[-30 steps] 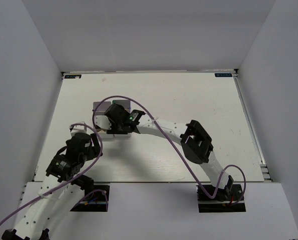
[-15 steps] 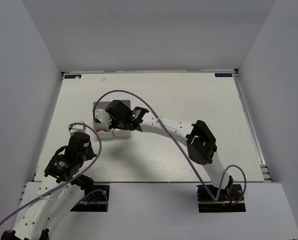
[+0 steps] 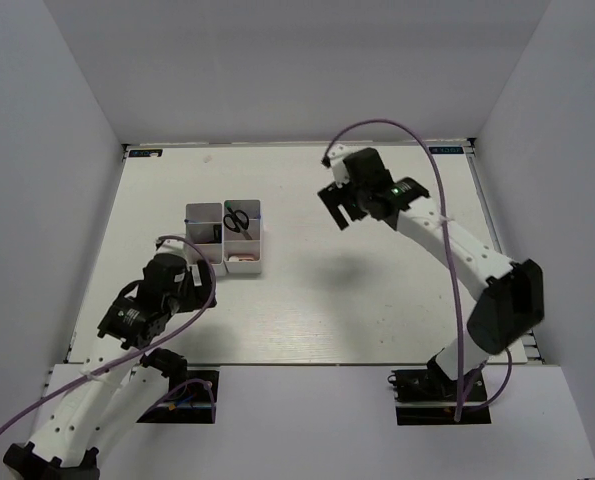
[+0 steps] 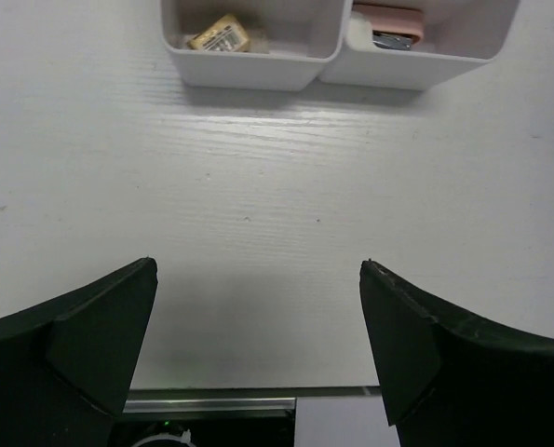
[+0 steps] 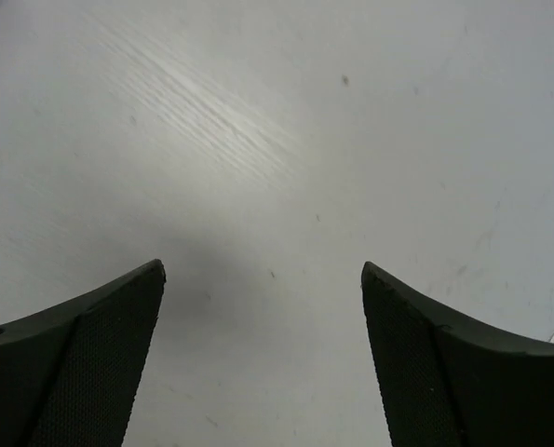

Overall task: Sort the stationery into containers
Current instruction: Reset both arms

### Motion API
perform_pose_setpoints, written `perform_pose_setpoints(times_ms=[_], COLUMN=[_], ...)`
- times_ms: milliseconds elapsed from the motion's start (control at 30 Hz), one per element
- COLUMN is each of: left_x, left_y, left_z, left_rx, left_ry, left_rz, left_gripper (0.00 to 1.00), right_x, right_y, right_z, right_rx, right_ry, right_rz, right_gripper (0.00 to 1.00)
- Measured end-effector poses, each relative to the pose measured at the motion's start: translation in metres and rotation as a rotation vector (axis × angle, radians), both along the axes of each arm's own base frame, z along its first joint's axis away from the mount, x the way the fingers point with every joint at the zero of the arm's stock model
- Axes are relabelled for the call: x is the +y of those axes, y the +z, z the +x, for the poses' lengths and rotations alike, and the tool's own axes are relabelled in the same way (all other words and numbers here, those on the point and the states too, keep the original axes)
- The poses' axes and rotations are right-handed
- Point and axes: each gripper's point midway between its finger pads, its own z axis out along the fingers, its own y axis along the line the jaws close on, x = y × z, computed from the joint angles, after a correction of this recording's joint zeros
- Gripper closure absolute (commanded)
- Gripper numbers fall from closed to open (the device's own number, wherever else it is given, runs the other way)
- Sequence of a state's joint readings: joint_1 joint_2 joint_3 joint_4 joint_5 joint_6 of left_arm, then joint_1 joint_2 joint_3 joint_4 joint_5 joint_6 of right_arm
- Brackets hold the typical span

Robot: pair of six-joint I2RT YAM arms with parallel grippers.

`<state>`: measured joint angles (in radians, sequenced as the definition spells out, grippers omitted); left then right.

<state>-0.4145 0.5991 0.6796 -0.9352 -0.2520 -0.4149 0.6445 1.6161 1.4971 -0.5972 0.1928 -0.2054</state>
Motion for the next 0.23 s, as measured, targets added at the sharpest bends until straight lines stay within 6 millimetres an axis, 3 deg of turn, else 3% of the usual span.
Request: perform_pose_setpoints(times_ms=[100,233], left_x=[-0.007,-0.015], left_y=[-0.002,-0.013], left_z=[0.005,0.010], left_rx=[-0.003,0.015], left_ry=[-0.044,-0.082], left_rz=[-0.005,-0.009], left_gripper=[0.00,0.00], right_x=[-0.043,-0.071], right_y=[-0.015,-0.027], right_z=[-0.026,-0.060], right_rx=[0.009,-0.019], right_ry=[-0.100,-0.130], right_rz=[-0.037,-0.065], right_gripper=[0.10,0.10])
